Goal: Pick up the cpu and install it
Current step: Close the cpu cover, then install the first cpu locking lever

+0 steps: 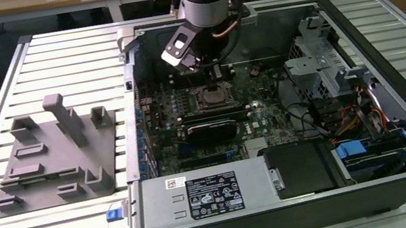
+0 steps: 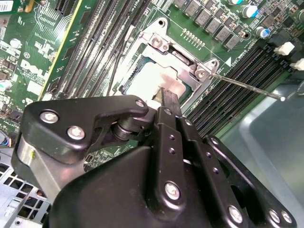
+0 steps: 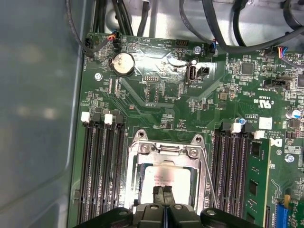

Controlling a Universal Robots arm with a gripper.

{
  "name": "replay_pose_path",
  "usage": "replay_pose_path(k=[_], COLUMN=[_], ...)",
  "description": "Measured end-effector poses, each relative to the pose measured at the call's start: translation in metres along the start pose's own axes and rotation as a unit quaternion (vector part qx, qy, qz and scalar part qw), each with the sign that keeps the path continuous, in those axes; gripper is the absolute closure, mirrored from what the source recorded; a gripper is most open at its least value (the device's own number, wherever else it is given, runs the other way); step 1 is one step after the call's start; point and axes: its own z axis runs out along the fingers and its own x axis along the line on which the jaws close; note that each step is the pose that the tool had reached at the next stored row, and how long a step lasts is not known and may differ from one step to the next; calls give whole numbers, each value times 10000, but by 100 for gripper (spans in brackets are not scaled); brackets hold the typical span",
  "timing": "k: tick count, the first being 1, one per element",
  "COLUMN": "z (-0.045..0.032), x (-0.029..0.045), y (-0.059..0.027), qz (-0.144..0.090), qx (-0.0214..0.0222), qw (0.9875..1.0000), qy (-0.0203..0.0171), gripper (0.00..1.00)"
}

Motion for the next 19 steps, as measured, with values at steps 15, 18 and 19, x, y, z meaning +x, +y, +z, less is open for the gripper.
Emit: replay_pose_path(k=[15,18,19], z=[-173,-210,-225], x=[-3,-3,-4], y=[4,5,4], qz=[0,-2,-4], qx=[0,0,0], qw=[10000,10000,10000], qy=[-2,-6,-6], gripper=[89,89,89])
